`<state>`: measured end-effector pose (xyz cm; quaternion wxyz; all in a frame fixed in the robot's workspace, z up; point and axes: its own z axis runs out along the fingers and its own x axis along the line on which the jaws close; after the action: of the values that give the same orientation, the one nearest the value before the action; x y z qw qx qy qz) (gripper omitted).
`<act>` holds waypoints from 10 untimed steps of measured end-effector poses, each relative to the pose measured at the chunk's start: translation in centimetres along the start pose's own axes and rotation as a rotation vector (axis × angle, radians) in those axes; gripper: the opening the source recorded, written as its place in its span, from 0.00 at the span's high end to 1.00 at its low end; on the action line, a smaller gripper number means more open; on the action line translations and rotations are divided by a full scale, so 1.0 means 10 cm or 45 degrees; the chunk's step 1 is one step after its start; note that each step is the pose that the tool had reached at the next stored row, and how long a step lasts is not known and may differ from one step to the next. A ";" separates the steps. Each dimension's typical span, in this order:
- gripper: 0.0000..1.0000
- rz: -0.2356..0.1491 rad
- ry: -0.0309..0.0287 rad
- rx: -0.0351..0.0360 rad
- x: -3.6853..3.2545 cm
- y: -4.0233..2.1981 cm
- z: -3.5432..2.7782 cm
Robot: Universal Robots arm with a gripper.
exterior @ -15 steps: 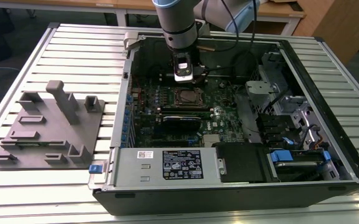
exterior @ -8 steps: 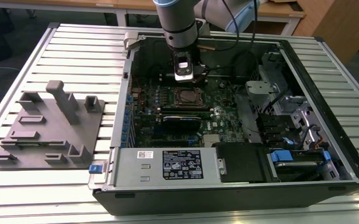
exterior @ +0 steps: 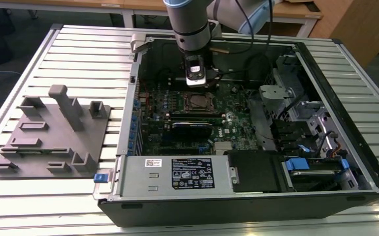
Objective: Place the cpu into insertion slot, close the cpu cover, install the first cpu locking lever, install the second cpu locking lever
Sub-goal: 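Install the first cpu locking lever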
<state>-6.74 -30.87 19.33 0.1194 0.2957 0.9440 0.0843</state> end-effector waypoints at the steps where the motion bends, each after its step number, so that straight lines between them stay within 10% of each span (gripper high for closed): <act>1: 0.90 0.000 0.0001 0.0000 -0.007 0.005 0.003; 10: 0.90 0.000 0.0000 0.0000 -0.014 0.001 0.026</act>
<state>-6.55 -30.92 19.11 0.1193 0.2957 0.9440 0.0843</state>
